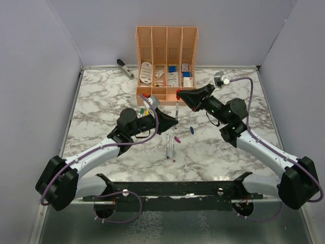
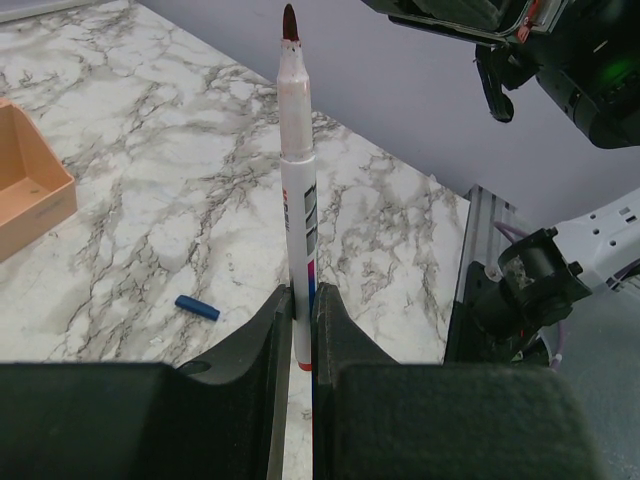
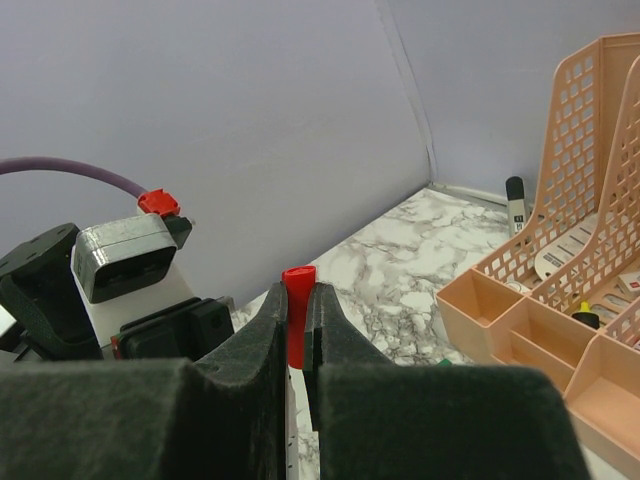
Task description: Insert the pens into the pen caps
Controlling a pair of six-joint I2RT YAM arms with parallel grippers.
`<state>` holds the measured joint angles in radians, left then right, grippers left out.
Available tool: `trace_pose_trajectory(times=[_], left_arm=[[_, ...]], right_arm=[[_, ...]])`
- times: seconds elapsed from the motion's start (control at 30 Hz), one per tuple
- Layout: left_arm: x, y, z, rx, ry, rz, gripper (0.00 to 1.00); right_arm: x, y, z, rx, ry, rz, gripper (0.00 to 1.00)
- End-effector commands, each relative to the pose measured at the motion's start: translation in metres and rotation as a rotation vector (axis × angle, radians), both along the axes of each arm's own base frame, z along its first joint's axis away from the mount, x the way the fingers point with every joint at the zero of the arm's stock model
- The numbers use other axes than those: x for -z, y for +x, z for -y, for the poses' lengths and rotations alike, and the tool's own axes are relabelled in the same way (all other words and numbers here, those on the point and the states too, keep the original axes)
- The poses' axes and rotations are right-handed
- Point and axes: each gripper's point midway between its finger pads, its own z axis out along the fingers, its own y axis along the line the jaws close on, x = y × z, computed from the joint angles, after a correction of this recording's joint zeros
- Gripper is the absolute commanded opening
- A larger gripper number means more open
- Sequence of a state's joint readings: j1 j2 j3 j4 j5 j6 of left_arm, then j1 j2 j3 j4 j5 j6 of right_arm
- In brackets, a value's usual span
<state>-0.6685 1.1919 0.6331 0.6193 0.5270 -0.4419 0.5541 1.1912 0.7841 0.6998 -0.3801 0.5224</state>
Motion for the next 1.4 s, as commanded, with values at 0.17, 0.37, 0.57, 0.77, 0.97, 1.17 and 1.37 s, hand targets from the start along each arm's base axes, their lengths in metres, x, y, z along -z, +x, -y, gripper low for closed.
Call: trace_pose_trajectory(times=[0.17,0.37,0.57,0.77,0.97,1.17,1.37], left_arm=[[-0.014,0.006,-0.003,-0.028,-0.034,0.037,0.0],[-0.014,0.008,-0.001,-0.026,-0.031,0.034,0.0],[-0.014,0.008,-0.001,-0.028,-0.031,0.034,0.0],[-0.018,0.013,-0.008,-0.07,-0.038,0.051,0.0],[-0.025,0.02,-0.017,-0.135,-0.054,0.066,0.0],[-0.032,0.024,-0.02,-0.146,-0.066,0.071,0.0],[-0.046,0.023,-0.015,-0.117,-0.088,0.084,0.0]], right_arm=[[-0.002,-0.003,-0.002,-0.031,0.015,-0.002,0.01],[-0.001,-0.004,-0.005,-0.052,0.021,-0.013,0.01],[0.0,-0.002,-0.007,-0.059,0.026,-0.017,0.01],[0.006,-0.003,-0.009,-0.068,0.002,-0.031,0.01],[0.017,-0.007,-0.01,-0.085,-0.024,-0.056,0.01],[0.026,-0.009,-0.011,-0.102,-0.045,-0.072,0.01],[0.038,-0.006,-0.015,-0.113,-0.065,-0.098,0.01]])
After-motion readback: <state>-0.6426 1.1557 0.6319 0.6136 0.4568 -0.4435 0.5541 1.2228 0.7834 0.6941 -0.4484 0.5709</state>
